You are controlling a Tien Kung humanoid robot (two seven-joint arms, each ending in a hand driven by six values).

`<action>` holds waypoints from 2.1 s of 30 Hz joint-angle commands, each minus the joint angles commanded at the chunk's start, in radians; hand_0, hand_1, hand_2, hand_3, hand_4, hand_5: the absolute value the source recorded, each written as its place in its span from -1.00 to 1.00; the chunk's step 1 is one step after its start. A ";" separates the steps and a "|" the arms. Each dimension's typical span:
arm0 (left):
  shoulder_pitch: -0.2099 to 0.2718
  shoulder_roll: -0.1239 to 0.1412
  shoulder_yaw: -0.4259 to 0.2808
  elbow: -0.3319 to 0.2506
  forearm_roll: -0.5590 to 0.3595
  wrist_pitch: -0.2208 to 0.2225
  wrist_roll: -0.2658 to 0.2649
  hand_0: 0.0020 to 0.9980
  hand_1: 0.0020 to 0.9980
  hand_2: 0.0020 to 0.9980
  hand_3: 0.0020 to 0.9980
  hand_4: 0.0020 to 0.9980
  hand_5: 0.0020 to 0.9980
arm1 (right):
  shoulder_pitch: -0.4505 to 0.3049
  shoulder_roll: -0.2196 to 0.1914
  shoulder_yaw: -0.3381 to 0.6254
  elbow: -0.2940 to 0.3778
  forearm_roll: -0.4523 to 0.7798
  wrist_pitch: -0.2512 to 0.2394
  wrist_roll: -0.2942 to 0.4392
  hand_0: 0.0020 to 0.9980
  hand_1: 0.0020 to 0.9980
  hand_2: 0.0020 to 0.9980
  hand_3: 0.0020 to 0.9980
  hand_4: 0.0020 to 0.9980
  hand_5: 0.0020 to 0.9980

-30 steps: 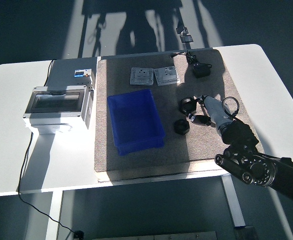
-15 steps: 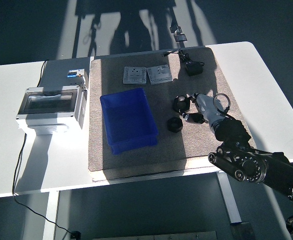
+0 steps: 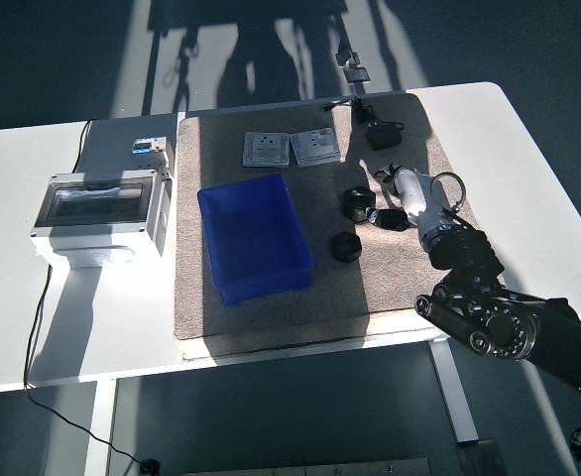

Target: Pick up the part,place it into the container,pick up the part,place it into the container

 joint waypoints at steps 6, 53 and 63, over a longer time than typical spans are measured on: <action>-0.001 0.001 -0.002 0.000 0.001 0.001 0.000 0.43 0.23 0.00 0.31 0.62 0.92 | 0.006 0.012 -0.013 0.023 -0.034 0.049 0.010 0.61 0.41 0.55 0.56 0.42 -0.40; -0.008 0.002 -0.014 0.000 0.018 0.007 -0.007 0.42 0.21 -0.01 0.30 0.59 0.95 | -0.003 0.049 -0.039 -0.093 -0.148 0.093 -0.025 0.76 0.58 0.73 0.40 0.60 -0.33; -0.009 0.003 -0.015 0.000 0.022 0.008 -0.008 0.42 0.21 -0.01 0.30 0.59 0.95 | -0.004 0.052 -0.052 -0.097 -0.131 0.095 -0.026 0.76 0.58 0.71 0.35 0.61 -0.31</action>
